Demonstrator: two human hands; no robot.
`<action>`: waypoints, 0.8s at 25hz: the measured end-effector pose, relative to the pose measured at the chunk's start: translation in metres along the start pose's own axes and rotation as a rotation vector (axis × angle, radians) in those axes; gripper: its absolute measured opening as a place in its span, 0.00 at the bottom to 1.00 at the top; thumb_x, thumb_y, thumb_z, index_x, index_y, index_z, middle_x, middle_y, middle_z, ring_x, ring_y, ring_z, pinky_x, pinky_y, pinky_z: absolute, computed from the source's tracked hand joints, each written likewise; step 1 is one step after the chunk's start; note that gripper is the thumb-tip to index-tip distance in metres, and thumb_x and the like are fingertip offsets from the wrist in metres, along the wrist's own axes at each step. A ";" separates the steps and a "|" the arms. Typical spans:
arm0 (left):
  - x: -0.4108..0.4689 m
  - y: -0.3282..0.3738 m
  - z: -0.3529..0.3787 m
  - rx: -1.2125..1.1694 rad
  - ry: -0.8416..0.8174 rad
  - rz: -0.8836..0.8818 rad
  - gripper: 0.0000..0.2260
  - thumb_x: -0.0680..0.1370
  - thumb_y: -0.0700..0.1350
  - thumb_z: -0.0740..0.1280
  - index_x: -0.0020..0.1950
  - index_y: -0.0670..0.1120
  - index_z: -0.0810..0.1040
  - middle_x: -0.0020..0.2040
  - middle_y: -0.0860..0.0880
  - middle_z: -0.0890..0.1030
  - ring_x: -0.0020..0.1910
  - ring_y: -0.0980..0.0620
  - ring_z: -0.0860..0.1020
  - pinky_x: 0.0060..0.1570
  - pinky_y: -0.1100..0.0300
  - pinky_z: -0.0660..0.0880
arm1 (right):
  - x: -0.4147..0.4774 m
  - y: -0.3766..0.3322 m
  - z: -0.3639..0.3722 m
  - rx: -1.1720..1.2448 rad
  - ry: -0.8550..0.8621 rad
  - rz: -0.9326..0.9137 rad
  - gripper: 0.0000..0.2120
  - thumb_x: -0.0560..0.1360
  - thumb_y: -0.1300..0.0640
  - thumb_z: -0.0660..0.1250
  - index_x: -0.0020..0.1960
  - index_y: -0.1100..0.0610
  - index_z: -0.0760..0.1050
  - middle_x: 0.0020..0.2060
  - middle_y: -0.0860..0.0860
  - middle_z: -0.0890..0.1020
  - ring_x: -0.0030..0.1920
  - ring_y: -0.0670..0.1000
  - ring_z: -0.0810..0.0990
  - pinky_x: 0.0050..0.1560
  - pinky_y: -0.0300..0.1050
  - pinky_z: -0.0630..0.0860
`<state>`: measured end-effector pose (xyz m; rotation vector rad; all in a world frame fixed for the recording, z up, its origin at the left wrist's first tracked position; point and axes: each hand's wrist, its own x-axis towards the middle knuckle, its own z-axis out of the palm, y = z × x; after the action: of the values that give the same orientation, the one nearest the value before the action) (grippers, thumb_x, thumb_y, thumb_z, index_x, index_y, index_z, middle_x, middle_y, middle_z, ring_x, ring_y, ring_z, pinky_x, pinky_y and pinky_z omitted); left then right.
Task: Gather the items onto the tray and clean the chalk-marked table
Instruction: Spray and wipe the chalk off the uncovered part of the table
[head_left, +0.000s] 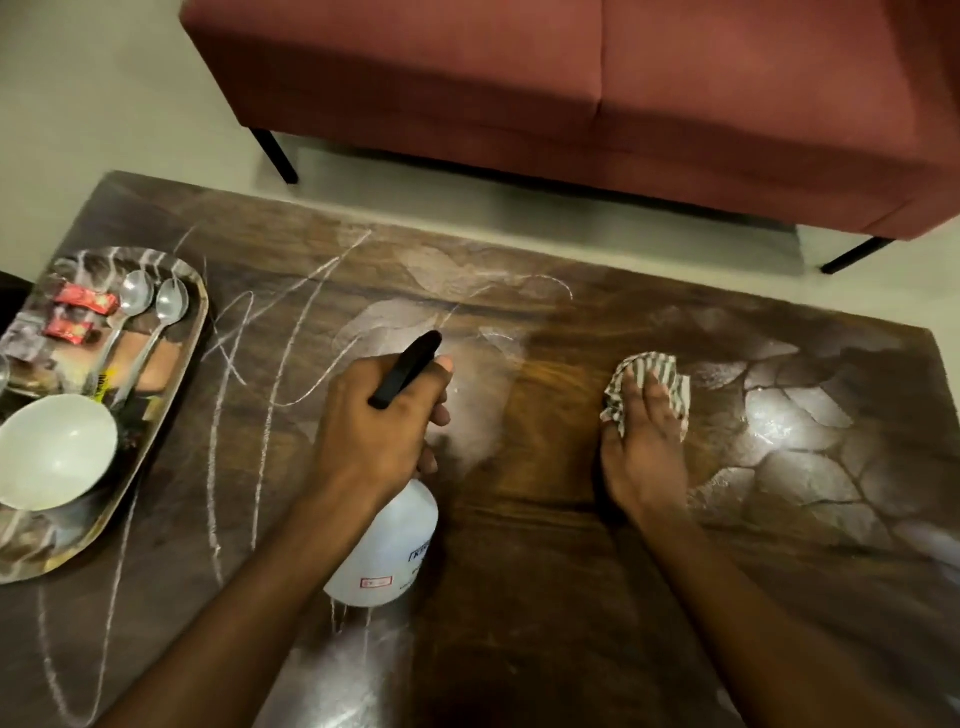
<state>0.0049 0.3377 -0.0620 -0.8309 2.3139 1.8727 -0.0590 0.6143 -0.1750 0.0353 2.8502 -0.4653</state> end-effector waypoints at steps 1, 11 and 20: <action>0.011 0.006 0.008 0.009 0.001 -0.004 0.16 0.84 0.52 0.69 0.42 0.43 0.83 0.36 0.42 0.87 0.20 0.48 0.78 0.25 0.57 0.74 | -0.006 -0.008 0.007 -0.005 -0.015 -0.053 0.33 0.86 0.52 0.59 0.88 0.51 0.51 0.87 0.54 0.50 0.87 0.56 0.48 0.86 0.55 0.50; 0.080 0.022 0.048 0.171 -0.041 -0.092 0.17 0.83 0.55 0.69 0.43 0.43 0.84 0.37 0.46 0.88 0.20 0.44 0.80 0.26 0.58 0.75 | 0.001 -0.003 0.009 -0.092 -0.096 -0.297 0.35 0.83 0.45 0.52 0.87 0.44 0.44 0.86 0.48 0.44 0.86 0.50 0.43 0.84 0.52 0.50; 0.056 -0.003 0.005 0.090 0.003 -0.177 0.18 0.83 0.53 0.70 0.40 0.42 0.84 0.35 0.42 0.87 0.21 0.44 0.78 0.27 0.55 0.76 | 0.151 -0.011 -0.021 0.151 0.052 0.086 0.31 0.87 0.47 0.57 0.87 0.52 0.52 0.87 0.54 0.50 0.87 0.58 0.48 0.85 0.60 0.49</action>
<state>-0.0431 0.3212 -0.0863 -0.9914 2.2251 1.6841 -0.2109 0.6084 -0.1901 0.1996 2.8442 -0.6692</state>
